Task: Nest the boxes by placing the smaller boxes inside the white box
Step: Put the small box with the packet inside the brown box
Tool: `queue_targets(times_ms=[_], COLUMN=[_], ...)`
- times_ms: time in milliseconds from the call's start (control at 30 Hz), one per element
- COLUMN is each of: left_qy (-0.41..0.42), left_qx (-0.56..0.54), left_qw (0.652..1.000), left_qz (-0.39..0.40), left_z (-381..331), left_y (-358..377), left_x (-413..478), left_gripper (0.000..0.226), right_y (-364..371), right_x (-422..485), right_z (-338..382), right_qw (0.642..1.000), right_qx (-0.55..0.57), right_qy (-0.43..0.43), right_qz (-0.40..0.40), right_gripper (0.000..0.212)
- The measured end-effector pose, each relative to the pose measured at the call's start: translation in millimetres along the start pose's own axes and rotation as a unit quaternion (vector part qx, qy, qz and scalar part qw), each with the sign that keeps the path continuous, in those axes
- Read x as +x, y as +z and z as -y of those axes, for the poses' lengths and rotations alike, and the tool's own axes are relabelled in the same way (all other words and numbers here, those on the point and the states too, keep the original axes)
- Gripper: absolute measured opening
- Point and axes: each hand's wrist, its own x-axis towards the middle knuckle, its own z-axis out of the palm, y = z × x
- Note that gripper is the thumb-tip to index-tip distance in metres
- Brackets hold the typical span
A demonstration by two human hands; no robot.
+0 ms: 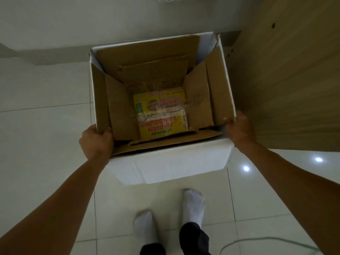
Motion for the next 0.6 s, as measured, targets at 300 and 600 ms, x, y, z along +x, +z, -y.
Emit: queue_targets(times_ms=[300, 600], left_qy=[0.003, 0.012], left_qx=[-0.023, -0.005], left_qw=[0.999, 0.999], left_qz=[0.038, 0.043], left_z=[-43.4, -51.2], left_y=[35.9, 43.4], left_x=[-29.8, -35.1], left_gripper=[0.011, 0.017], right_y=[-38.3, -42.0], right_x=[15.6, 11.1], right_z=[-28.9, -27.2], right_qw=[0.995, 0.994], right_qx=[-0.052, -0.036], right_qy=[0.053, 0.083], right_qz=[-0.064, -0.066], right_gripper=[0.033, 0.038])
